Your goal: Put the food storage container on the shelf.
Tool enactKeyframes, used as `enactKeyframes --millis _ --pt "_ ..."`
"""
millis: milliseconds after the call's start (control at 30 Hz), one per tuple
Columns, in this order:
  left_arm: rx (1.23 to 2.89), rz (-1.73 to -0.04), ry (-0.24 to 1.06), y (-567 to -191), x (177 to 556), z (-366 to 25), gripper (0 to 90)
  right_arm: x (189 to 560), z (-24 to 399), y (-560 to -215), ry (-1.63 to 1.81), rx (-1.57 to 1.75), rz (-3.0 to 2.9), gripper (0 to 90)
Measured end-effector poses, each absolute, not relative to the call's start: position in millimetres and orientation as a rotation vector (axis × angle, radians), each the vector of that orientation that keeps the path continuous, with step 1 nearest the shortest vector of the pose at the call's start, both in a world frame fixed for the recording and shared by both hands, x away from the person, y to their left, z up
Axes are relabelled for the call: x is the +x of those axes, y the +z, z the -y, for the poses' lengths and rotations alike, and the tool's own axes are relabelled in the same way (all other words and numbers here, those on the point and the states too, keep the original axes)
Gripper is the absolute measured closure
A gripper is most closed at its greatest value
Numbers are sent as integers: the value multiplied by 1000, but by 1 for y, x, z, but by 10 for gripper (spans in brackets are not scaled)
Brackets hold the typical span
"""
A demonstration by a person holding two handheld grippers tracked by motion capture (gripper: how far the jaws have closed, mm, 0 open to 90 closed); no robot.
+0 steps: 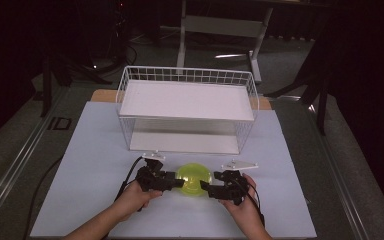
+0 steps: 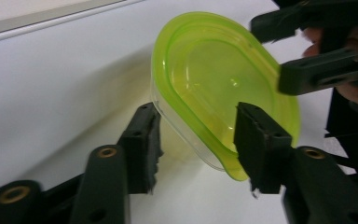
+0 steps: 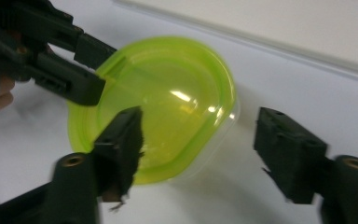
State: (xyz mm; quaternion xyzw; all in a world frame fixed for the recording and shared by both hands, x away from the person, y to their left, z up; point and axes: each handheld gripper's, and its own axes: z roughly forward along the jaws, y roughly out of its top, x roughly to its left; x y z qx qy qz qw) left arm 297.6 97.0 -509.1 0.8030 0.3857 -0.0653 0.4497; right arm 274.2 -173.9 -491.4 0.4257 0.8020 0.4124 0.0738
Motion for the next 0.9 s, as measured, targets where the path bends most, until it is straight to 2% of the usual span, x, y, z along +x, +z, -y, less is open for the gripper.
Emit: enactKeyframes --millis 100,367,467,500,533,900 --pt "1997 -957 -151 -506 295 -97 609 274 174 -494 1253 1310 -2430 380" --pt "2027 -948 -113 -502 286 -95 685 265 174 -489 1287 1337 -2449 546" --pt "2036 -959 -103 -501 282 -95 709 261 177 -484 1306 1322 -2435 655" --pt "2036 -959 -103 -501 282 -95 717 261 177 -484 1306 1322 -2435 655" --pt "2033 -954 -126 -501 280 -96 717 259 178 -483 1305 1320 -2428 723" --pt "2037 -986 -128 -497 267 -95 774 255 179 -479 1281 1320 -2443 787"
